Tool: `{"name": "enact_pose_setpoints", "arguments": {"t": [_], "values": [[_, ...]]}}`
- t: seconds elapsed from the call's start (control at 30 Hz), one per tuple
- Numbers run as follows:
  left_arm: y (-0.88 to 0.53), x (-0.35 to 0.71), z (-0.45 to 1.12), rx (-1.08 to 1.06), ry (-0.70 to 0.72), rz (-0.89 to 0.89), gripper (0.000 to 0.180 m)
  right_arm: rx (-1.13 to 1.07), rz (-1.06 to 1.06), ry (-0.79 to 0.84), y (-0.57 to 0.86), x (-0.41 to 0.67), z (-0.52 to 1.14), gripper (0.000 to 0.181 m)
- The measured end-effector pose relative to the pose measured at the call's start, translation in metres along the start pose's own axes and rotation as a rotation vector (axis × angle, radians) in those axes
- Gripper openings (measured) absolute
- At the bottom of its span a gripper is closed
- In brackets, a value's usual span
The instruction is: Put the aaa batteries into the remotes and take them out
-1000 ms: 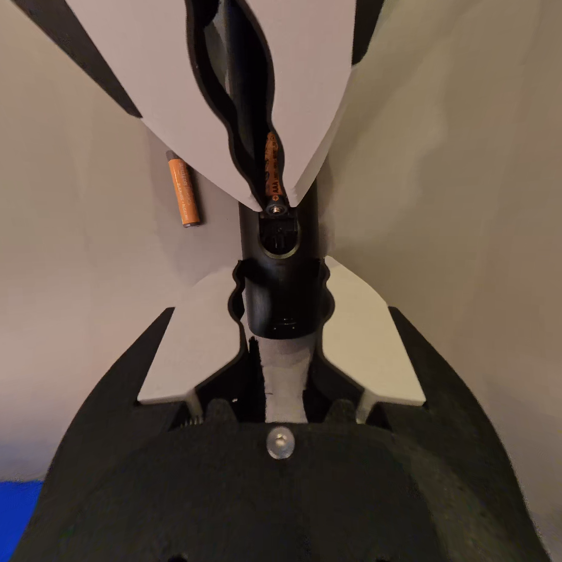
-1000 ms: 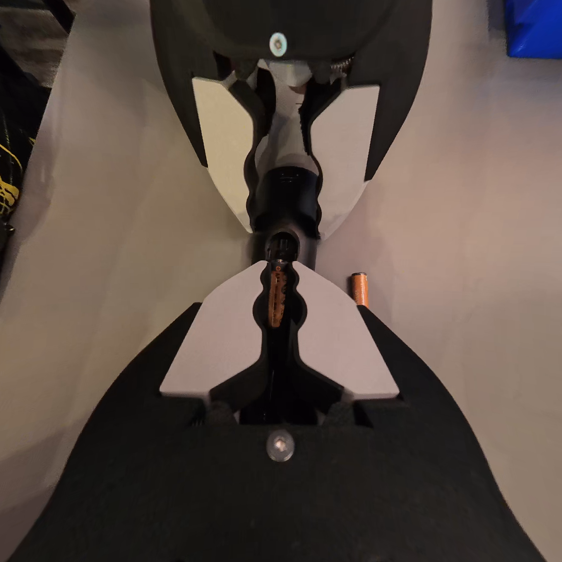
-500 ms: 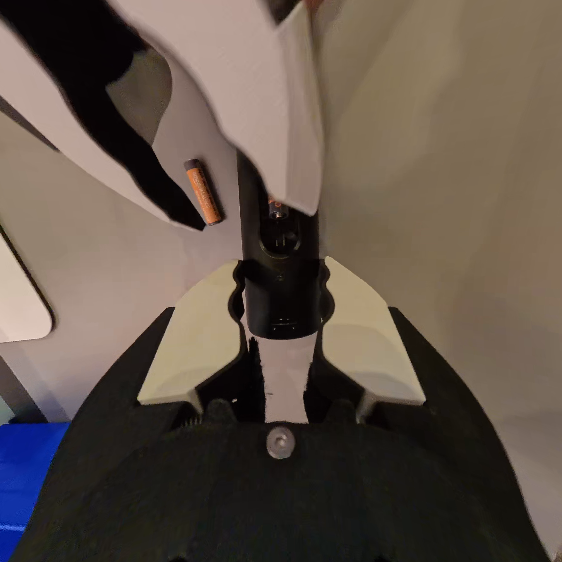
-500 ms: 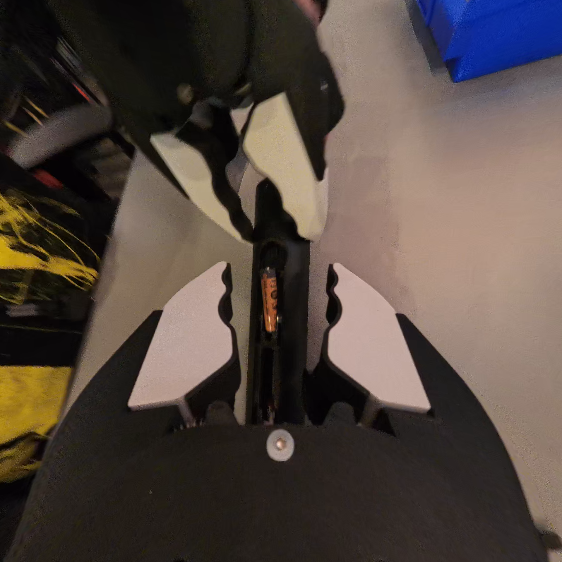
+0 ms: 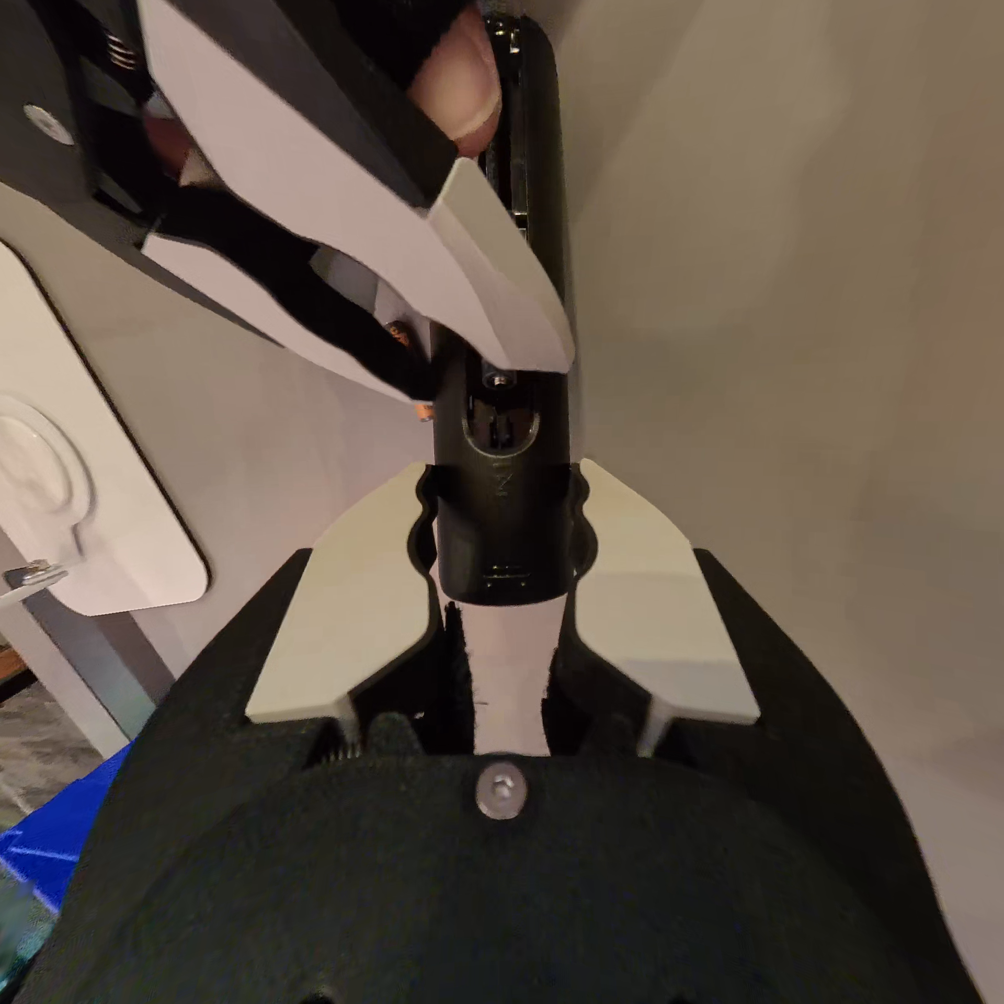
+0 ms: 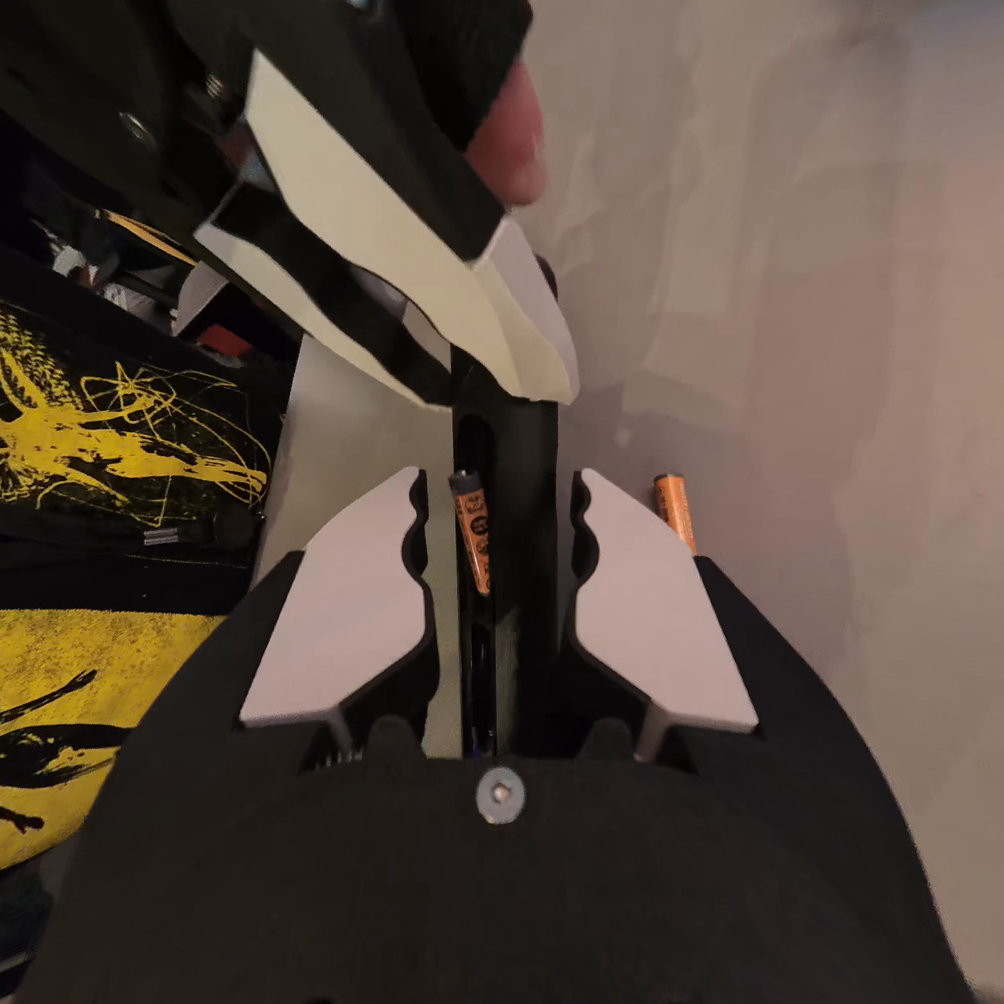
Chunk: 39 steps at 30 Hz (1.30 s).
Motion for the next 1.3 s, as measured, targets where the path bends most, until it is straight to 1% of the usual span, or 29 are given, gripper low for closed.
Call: {"name": "enact_pose_setpoints", "arguments": {"t": [0.1,0.13,0.17,0.2,0.3,0.67,0.7,0.73,0.8,0.87,0.97,1.13,1.2,1.27,1.3], "values": [[0.000,0.001,-0.003,0.015,0.005,0.009,0.047,0.037,-0.008,-0.030,-0.002,-0.006,0.000,0.049],[0.001,0.002,-0.003,0.022,0.007,0.016,0.047,0.037,-0.008,-0.033,-0.001,-0.008,0.000,0.045],[0.002,0.003,-0.003,0.016,0.017,0.021,0.047,0.041,-0.011,-0.043,0.000,-0.011,0.000,0.037],[0.004,0.004,-0.003,0.011,0.021,0.026,0.047,0.073,-0.006,-0.050,-0.001,-0.013,0.001,0.037],[0.004,0.003,-0.001,0.033,0.018,0.047,0.047,0.074,-0.024,-0.048,-0.001,-0.014,0.002,0.035],[0.007,0.001,0.001,0.088,0.087,0.076,0.048,0.078,-0.088,0.026,-0.002,-0.019,0.000,0.033],[0.007,0.000,0.001,0.102,0.082,0.078,0.044,0.075,-0.101,0.037,-0.003,-0.018,-0.002,0.031],[0.007,-0.002,0.000,0.114,0.078,0.075,0.044,0.086,-0.110,0.054,-0.006,-0.017,-0.004,0.023],[0.008,-0.006,-0.001,0.115,0.094,0.061,0.044,0.066,-0.112,0.066,-0.005,-0.014,-0.007,0.022],[0.011,-0.008,0.001,0.108,0.116,0.043,0.045,0.062,-0.126,0.044,-0.006,-0.015,-0.004,0.021],[0.015,-0.012,0.011,0.109,0.112,0.026,0.049,0.034,-0.143,0.007,-0.005,-0.015,0.000,0.021],[0.018,-0.017,0.018,0.115,0.139,-0.031,0.050,0.052,-0.107,0.010,-0.002,-0.017,0.000,0.020],[0.018,-0.019,0.025,0.095,0.151,-0.067,0.054,0.058,-0.097,0.014,-0.002,-0.015,0.000,0.020],[0.019,-0.020,0.032,0.074,0.167,-0.095,0.052,0.076,-0.091,0.019,-0.001,-0.013,-0.001,0.020],[0.019,-0.019,0.034,0.056,0.191,-0.122,0.047,0.073,-0.086,0.009,0.000,-0.012,0.000,0.020]]}}
Point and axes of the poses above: each gripper's, where its closed fingertips meet, z out along the fingers, x out of its top, y = z × x across the jaws, the point moved 6 cm from there along -z, back along the fingers, and after that the axes turned 4 degrees about -x, right-handed, at the moved point
